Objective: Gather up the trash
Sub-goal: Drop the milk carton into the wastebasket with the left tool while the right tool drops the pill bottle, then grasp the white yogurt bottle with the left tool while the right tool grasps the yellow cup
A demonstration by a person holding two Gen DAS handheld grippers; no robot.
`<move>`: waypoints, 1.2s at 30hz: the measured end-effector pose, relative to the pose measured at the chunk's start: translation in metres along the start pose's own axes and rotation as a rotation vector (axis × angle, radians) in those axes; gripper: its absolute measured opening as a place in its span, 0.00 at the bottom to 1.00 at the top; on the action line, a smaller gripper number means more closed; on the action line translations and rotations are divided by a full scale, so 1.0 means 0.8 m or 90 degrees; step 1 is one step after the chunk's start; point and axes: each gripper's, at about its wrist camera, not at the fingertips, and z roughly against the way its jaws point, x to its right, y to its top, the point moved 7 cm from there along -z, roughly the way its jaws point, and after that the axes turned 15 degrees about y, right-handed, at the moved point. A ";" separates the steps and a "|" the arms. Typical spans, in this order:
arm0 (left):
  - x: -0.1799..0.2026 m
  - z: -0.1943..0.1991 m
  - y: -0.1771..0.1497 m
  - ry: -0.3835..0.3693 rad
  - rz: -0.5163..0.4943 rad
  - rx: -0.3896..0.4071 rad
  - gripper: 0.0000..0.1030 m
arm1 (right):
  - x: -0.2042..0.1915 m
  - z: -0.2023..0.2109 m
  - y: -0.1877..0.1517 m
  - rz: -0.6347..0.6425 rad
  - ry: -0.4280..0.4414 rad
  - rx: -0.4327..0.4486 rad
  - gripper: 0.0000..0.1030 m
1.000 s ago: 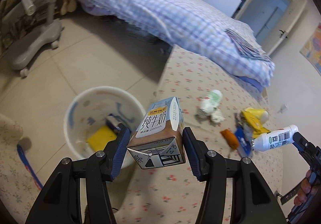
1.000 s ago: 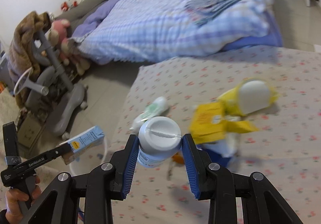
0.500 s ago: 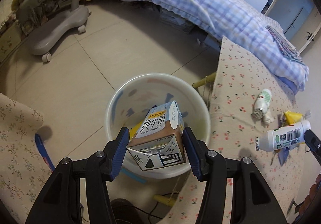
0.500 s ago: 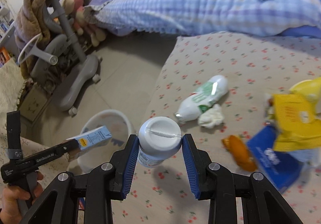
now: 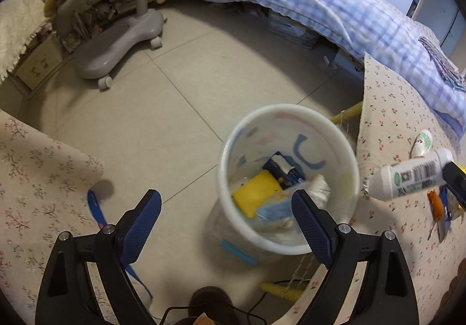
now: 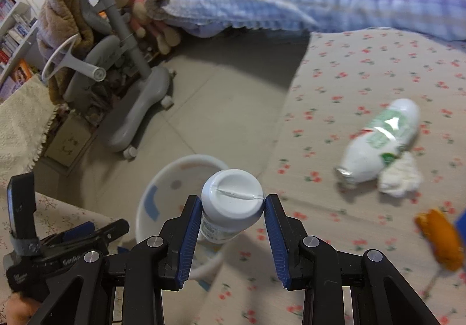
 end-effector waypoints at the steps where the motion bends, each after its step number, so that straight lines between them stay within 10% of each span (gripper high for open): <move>1: -0.004 -0.001 -0.002 0.003 0.001 -0.001 0.90 | -0.004 -0.008 -0.001 0.003 0.004 -0.004 0.39; 12: -0.024 -0.002 -0.004 0.006 0.004 -0.001 0.90 | -0.015 -0.073 -0.021 0.007 0.043 -0.067 0.41; 15: -0.021 0.002 -0.004 -0.001 0.005 0.000 0.90 | -0.015 -0.068 -0.021 0.000 0.044 -0.061 0.68; 36: 0.108 0.060 -0.008 -0.084 -0.064 0.018 0.90 | 0.057 0.132 -0.005 0.050 -0.154 0.052 0.77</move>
